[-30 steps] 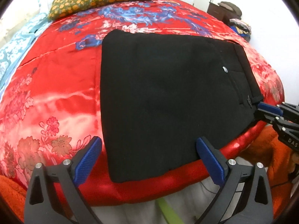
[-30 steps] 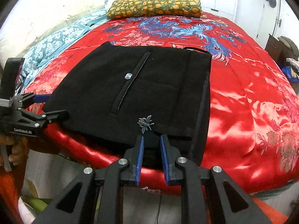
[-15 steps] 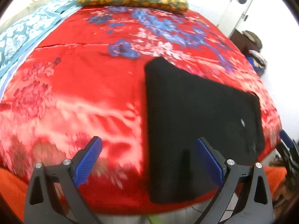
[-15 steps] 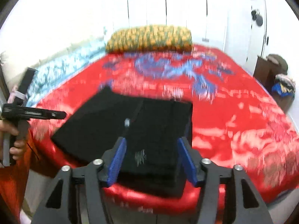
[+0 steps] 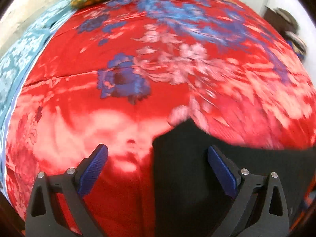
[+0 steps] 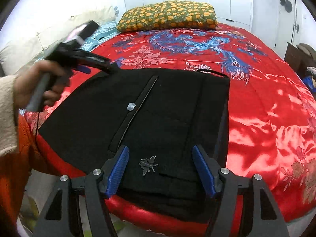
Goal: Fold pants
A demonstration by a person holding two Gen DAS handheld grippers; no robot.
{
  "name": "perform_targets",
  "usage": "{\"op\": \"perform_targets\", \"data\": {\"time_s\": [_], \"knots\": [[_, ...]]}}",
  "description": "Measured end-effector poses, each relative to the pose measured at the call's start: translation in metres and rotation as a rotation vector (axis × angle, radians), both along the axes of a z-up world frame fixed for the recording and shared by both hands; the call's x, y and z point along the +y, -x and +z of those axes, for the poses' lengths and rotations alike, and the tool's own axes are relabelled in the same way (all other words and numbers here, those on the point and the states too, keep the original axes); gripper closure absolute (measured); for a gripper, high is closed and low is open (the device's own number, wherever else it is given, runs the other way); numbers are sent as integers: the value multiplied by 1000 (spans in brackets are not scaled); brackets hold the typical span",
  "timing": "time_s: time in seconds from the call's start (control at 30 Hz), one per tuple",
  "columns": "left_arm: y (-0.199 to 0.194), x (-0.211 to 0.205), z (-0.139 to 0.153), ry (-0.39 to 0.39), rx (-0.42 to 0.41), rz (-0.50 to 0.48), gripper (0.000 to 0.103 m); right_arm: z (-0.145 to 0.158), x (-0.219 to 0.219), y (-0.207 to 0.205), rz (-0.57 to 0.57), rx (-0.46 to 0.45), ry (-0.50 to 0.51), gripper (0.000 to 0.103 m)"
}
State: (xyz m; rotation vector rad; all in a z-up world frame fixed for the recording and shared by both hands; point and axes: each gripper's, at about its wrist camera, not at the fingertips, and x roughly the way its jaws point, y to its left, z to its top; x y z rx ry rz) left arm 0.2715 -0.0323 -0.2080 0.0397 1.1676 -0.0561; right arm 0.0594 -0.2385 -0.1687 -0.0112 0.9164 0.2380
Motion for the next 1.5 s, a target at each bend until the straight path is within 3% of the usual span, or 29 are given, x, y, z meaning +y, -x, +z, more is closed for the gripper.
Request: {"op": "perform_targets", "data": {"time_s": [0.17, 0.23, 0.33, 0.4, 0.43, 0.57, 0.63, 0.8, 1.0, 1.07, 1.13, 1.27, 1.37, 1.4, 1.5], "knots": [[-13, 24, 9, 85, 3, 124, 2, -1, -4, 6, 14, -12, -7, 35], [-5, 35, 20, 79, -17, 144, 3, 2, -6, 7, 21, -3, -21, 33], [20, 53, 35, 134, -31, 106, 3, 19, -24, 15, -6, -26, -97, 30], [48, 66, 40, 204, -22, 57, 3, 31, -45, 24, -70, -77, -176, 7], [58, 69, 40, 231, -15, 39, 3, 35, -59, 29, -112, -100, -224, 4], [109, 78, 31, 333, 25, 12, 3, 26, -97, 28, -226, -64, -385, 3], [124, 77, 22, 383, 46, 15, 3, 20, -100, 20, -222, -35, -422, 3], [129, 59, 10, 405, 75, -17, 3, 1, -98, -15, -167, 70, -442, 3], [122, 34, 7, 356, 61, -101, 3, -27, -98, -32, -167, 213, -510, 6], [121, 32, 1, 373, 87, -129, 3, -31, -90, -35, -131, 240, -480, 6], [118, 29, -8, 412, 121, -150, 3, -33, -88, -38, -114, 244, -462, 6], [117, 31, -10, 450, 127, -144, 3, -43, -104, -41, -118, 262, -585, 5], [116, 27, -10, 458, 138, -166, 4, -46, -105, -40, -112, 256, -621, 0], [116, 24, -10, 462, 142, -179, 10, -46, -102, -40, -104, 253, -605, 0], [123, 12, -3, 437, 124, -220, 46, -42, -78, -45, -56, 265, -458, 0]]}}
